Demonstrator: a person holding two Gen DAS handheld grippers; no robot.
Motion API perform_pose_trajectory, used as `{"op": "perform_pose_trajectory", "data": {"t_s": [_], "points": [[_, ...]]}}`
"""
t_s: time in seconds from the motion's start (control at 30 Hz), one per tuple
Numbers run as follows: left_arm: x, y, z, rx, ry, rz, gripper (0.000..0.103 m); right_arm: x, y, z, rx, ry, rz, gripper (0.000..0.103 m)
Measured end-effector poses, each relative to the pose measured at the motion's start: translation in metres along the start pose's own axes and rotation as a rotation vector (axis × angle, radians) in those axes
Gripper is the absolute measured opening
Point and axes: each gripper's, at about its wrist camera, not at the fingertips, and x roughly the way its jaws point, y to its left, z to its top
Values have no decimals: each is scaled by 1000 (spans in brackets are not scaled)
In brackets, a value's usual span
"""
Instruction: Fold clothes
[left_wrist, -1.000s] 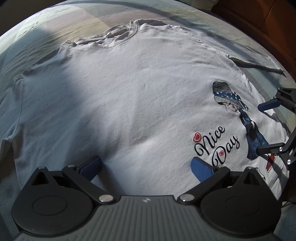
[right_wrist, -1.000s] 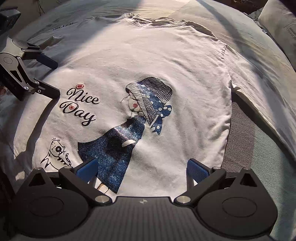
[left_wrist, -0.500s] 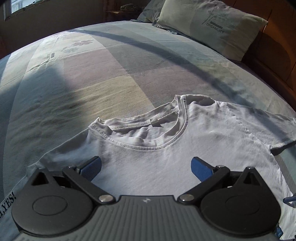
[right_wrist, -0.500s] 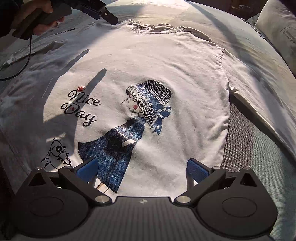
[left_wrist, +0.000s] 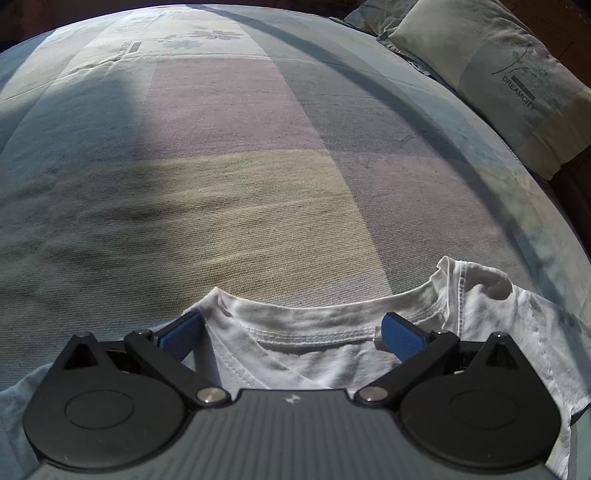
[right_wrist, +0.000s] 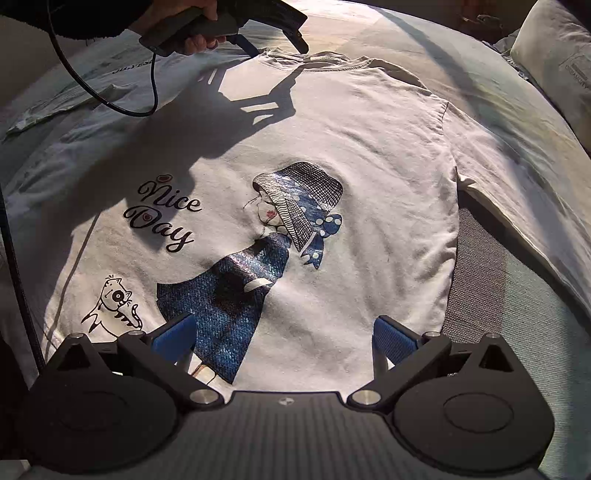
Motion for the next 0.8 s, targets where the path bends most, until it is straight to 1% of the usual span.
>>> {"op": "perform_pose_trajectory", "data": {"t_s": [0.07, 0.13, 0.2, 0.23, 0.33, 0.4, 0.47, 0.53, 0.6, 0.67, 0.73, 0.8], "points": [[-7, 0, 1, -5, 6, 0, 102, 0, 0, 1, 0, 6, -1, 103], [-23, -1, -1, 3, -13, -3, 102, 1, 0, 2, 1, 12, -1, 103], [-41, -1, -10, 1, -20, -21, 102, 1, 0, 2, 0, 12, -2, 103], [-47, 0, -16, -6, -10, -31, 102, 1, 0, 2, 0, 11, -3, 103], [-48, 12, -36, -33, 37, -20, 102, 2, 1, 2, -1, 13, -4, 103], [-40, 20, -43, -45, 44, 38, 102, 2, 0, 3, -3, 18, -3, 103], [-33, 22, -38, -10, 13, 108, 102, 2, 0, 3, -4, 21, -3, 103], [-30, 20, -24, -4, -7, 124, 102, 2, 0, 4, -6, 24, -4, 103], [-38, 11, -13, 31, -35, 102, 102, 2, 0, 4, -7, 26, -6, 103], [-51, -3, -9, 101, -48, 74, 102, 2, 0, 5, -7, 32, -3, 103], [-68, -17, -15, 187, -44, 46, 102, 2, 0, 7, -15, 47, 1, 103], [-84, -27, -33, 281, -22, 30, 102, -1, 3, 9, -48, 58, 12, 103]]}}
